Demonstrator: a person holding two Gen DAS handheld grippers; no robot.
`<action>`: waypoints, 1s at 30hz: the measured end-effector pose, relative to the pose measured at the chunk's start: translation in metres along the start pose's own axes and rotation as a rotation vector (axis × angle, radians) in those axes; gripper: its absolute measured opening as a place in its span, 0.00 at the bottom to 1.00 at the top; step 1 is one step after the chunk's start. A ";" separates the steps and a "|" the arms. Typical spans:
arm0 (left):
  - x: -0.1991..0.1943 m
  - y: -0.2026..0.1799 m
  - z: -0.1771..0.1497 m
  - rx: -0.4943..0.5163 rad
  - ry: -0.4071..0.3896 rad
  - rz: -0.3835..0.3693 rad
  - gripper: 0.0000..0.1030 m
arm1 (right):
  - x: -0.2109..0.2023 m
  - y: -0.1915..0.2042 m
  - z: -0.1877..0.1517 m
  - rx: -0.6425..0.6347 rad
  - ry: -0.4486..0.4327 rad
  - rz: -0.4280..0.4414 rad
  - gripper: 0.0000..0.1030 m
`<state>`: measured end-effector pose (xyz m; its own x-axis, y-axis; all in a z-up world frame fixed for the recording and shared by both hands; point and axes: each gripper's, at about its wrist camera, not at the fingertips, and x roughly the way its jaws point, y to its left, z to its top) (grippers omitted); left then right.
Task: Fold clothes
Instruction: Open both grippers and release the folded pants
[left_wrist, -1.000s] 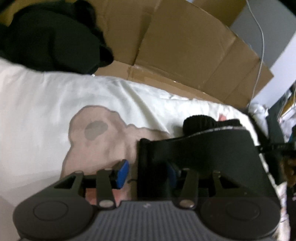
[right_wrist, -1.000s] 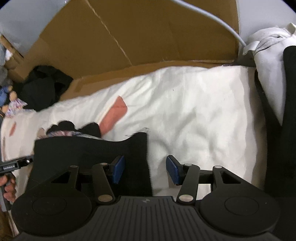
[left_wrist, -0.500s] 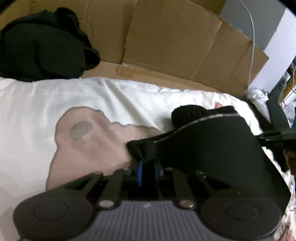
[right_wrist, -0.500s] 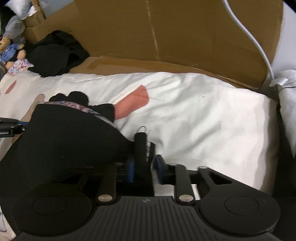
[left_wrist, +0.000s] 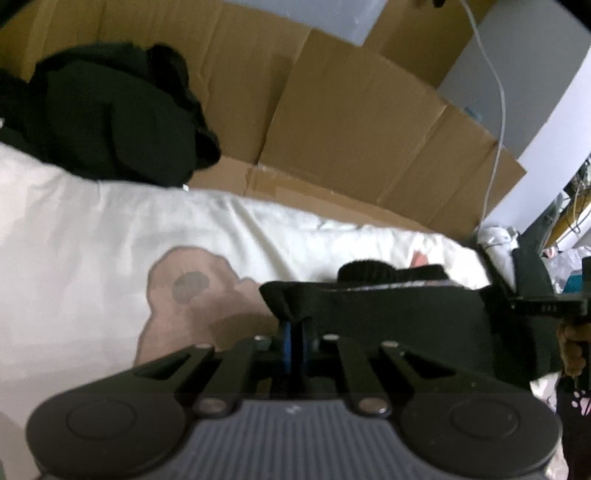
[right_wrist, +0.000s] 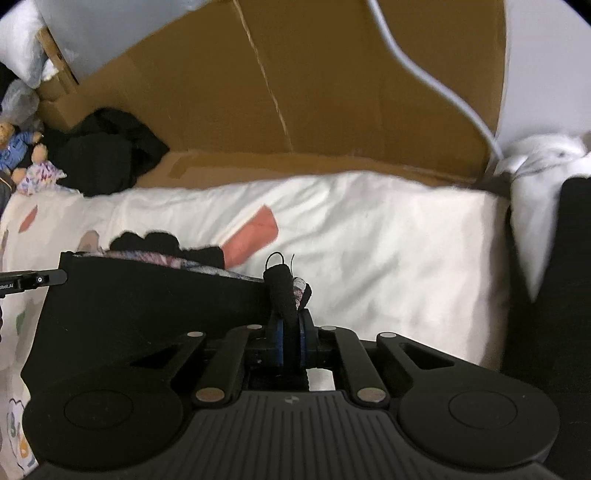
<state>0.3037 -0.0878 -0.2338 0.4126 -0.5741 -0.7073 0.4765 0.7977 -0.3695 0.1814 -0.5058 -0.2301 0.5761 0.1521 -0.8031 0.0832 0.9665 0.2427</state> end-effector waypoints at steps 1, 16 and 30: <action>-0.004 -0.002 0.002 0.003 -0.007 -0.001 0.05 | -0.006 0.002 0.002 -0.005 -0.009 -0.002 0.07; -0.024 -0.008 0.018 0.003 -0.058 -0.017 0.05 | -0.031 0.013 0.017 -0.032 -0.059 -0.014 0.07; 0.030 0.014 0.026 -0.038 -0.032 -0.008 0.05 | 0.022 -0.011 0.018 0.035 -0.016 -0.026 0.07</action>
<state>0.3431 -0.0988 -0.2440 0.4337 -0.5855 -0.6849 0.4505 0.7992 -0.3980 0.2074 -0.5170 -0.2409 0.5864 0.1236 -0.8005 0.1268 0.9621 0.2414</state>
